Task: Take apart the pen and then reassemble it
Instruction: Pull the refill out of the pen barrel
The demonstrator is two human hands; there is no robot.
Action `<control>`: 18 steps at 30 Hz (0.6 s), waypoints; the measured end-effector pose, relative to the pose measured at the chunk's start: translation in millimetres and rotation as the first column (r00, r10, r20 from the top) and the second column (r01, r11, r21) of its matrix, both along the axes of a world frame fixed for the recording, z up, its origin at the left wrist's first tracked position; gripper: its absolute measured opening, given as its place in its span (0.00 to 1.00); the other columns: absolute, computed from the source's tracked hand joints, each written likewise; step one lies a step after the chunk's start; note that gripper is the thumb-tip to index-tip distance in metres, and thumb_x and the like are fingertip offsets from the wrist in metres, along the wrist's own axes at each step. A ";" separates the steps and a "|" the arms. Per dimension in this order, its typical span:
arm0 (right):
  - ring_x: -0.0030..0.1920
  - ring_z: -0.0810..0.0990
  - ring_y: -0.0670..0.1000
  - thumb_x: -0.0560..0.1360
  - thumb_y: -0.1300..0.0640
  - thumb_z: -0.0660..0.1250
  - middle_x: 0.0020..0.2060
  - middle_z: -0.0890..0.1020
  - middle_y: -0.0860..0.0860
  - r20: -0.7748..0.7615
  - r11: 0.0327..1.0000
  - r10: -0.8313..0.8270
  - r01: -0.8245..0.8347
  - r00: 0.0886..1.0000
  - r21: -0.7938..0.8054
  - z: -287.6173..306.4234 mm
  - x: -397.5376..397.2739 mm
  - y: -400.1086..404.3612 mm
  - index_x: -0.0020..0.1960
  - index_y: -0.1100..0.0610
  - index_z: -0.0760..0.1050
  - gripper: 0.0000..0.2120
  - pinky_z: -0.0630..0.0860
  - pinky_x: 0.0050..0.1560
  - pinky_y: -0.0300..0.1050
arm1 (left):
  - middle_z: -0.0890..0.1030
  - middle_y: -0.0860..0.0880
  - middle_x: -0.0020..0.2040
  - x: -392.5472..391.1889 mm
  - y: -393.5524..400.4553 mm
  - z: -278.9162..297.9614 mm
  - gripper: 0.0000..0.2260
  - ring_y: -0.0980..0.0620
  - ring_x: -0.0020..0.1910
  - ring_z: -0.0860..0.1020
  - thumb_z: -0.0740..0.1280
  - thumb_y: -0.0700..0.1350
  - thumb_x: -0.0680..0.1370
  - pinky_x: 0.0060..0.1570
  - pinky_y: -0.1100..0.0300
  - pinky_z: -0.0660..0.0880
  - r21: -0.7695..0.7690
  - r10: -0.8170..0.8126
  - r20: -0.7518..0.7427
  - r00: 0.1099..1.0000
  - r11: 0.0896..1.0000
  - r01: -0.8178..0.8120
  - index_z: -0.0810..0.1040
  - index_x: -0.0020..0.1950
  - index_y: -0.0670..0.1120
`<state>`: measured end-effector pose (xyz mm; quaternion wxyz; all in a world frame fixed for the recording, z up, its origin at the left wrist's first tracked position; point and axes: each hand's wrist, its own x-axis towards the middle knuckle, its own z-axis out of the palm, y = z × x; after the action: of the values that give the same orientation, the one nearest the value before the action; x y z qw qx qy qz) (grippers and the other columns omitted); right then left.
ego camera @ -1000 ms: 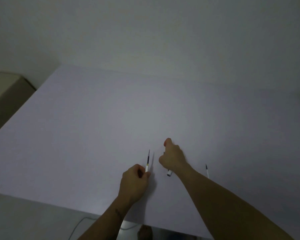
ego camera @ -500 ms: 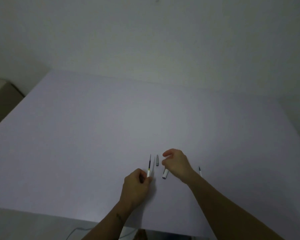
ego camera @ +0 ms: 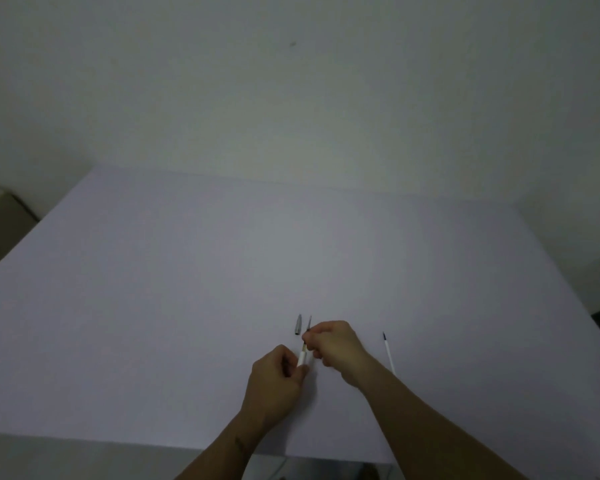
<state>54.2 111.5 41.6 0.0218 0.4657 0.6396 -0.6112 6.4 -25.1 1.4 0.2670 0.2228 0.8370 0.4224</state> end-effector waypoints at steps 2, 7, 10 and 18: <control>0.32 0.77 0.49 0.74 0.60 0.69 0.36 0.85 0.54 -0.025 1.000 -0.026 0.026 0.999 0.000 3.8 -0.4 1.3 0.39 0.56 0.82 0.06 0.73 0.32 0.40 | 0.78 0.52 0.33 0.4 -3.6 0.1 0.09 0.54 0.32 0.75 0.71 0.50 0.74 0.36 0.65 0.72 -0.020 -0.019 -0.006 1.000 1.000 0.019 0.74 0.38 0.49; 0.30 0.78 0.48 0.75 0.60 0.68 0.31 0.85 0.51 -0.092 0.990 -0.111 0.118 0.990 0.083 11.9 -5.8 10.4 0.37 0.56 0.81 0.09 0.74 0.31 0.40 | 0.78 0.51 0.34 -0.5 -18.5 -2.5 0.09 0.54 0.33 0.75 0.70 0.49 0.75 0.36 0.64 0.72 -0.055 -0.020 -0.017 1.000 0.998 0.019 0.74 0.38 0.48; 0.29 0.78 0.47 0.75 0.60 0.67 0.30 0.84 0.50 -0.106 0.987 -0.117 0.128 0.987 0.095 12.3 -8.0 13.0 0.37 0.56 0.81 0.09 0.73 0.30 0.38 | 0.78 0.50 0.35 -0.1 -27.7 -3.9 0.08 0.52 0.35 0.76 0.68 0.47 0.76 0.39 0.62 0.75 -0.049 -0.008 -0.014 1.000 0.999 0.007 0.74 0.39 0.48; 0.26 0.75 0.46 0.77 0.66 0.63 0.29 0.83 0.52 -0.113 0.998 -0.065 0.062 0.991 -0.031 6.2 -3.3 7.1 0.40 0.60 0.81 0.10 0.71 0.27 0.37 | 0.82 0.47 0.40 -2.7 -33.5 0.2 0.08 0.52 0.38 0.78 0.63 0.43 0.80 0.36 0.66 0.74 0.007 0.051 0.014 0.999 0.999 -0.051 0.80 0.46 0.44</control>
<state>50.9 118.7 47.8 -0.0278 0.4497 0.6162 -0.6460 3.7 -58.6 1.6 0.2611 0.1993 0.8391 0.4337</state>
